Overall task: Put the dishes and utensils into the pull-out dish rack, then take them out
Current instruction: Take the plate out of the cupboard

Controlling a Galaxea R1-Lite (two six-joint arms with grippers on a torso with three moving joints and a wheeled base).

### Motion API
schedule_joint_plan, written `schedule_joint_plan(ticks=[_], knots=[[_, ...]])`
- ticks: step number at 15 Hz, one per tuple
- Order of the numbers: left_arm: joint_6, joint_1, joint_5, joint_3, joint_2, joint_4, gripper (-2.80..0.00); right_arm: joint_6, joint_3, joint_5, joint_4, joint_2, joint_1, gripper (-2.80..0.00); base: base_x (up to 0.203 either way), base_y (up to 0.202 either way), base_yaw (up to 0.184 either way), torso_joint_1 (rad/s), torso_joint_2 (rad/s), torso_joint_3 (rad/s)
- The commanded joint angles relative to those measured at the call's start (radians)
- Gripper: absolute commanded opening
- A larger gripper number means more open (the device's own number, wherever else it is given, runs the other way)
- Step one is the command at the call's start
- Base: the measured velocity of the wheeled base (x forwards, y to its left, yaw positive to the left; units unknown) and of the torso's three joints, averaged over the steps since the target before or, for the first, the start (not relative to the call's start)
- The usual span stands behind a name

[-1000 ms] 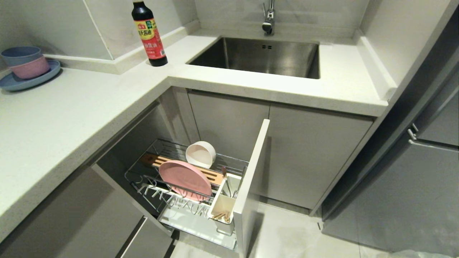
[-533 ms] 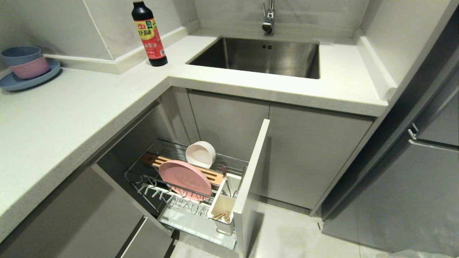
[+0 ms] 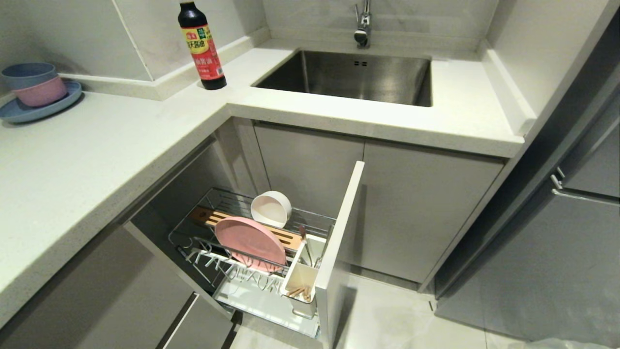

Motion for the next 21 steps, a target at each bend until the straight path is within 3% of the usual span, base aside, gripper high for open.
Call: schedule_joint_plan(ticks=[1,3,7,12,14,17,21], knots=[[0.045,0.0,-0.012,0.002,0.0,0.012,-2.8,0.0,0.0,0.001,0.001,0.001,0.0,-2.8,0.0,0.0,0.0,0.0,0.0,0.0],[0.088,0.0,-0.036,-0.004,0.0,0.062,-2.8,0.0,0.0,0.001,0.0,0.001,0.0,-2.8,0.0,0.0,0.0,0.0,0.0,0.0],[0.084,0.0,-0.039,0.0,0.0,0.049,-2.8,0.0,0.0,0.001,0.001,0.001,0.0,-2.8,0.0,0.0,0.0,0.0,0.0,0.0],[0.034,0.0,-0.032,-0.007,0.0,0.039,-2.8,0.0,0.0,0.0,0.0,0.0,0.0,-2.8,0.0,0.0,0.0,0.0,0.0,0.0],[0.017,0.0,-0.042,-0.106,0.0,0.009,-2.8,0.0,0.0,0.001,0.001,0.0,0.0,-2.8,0.0,0.0,0.0,0.0,0.0,0.0],[0.008,0.001,-0.103,-0.353,0.028,0.082,-2.8,0.0,0.001,0.0,0.0,0.001,0.0,-2.8,0.0,0.0,0.0,0.0,0.0,0.0],[-0.085,-0.004,-0.138,-0.688,0.262,0.139,-2.8,0.0,0.001,0.001,0.001,-0.001,0.0,-2.8,0.0,0.0,0.0,0.0,0.0,0.0]])
